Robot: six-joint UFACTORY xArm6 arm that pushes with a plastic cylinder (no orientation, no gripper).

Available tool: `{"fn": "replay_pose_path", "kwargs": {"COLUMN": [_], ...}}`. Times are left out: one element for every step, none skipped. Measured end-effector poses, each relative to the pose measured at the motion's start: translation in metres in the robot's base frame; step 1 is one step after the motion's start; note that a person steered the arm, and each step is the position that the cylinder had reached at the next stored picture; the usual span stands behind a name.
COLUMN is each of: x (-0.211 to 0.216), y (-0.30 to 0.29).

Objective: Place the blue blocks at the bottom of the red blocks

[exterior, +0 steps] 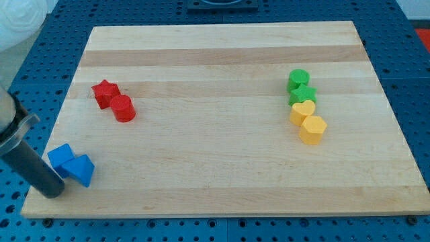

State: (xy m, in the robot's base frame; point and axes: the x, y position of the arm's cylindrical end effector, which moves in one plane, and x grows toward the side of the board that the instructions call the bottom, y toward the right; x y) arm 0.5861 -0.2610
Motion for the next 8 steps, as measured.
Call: {"fn": "replay_pose_path", "kwargs": {"x": [-0.021,-0.037,-0.058,-0.076,-0.078,-0.078,-0.078,-0.078], "y": [0.0,0.0,0.0,0.001,0.002,0.015,0.047,0.075]}}
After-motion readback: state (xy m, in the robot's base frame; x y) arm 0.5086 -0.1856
